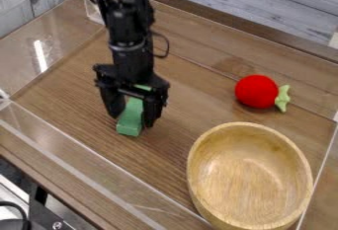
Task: Put the green block in the brown bowl
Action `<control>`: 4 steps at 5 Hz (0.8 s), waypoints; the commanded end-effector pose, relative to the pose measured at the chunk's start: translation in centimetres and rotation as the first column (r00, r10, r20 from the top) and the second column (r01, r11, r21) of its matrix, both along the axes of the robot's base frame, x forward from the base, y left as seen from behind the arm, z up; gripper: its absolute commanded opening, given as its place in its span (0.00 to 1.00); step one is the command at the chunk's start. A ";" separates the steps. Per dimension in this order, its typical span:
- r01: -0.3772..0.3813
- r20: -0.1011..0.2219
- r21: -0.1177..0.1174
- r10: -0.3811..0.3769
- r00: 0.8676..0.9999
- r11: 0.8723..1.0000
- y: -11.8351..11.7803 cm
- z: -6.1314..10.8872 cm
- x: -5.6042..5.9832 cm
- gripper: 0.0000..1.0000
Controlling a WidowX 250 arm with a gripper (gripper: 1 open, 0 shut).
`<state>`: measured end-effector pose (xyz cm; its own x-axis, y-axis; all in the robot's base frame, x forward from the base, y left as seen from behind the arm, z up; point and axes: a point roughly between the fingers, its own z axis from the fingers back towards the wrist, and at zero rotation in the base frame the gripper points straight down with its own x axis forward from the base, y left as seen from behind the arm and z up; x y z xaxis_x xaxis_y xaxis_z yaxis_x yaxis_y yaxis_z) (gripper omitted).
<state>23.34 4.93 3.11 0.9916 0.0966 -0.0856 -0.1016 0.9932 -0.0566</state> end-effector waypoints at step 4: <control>0.000 0.062 0.015 -0.001 0.998 1.000 0.7 2.1 0.1 1.00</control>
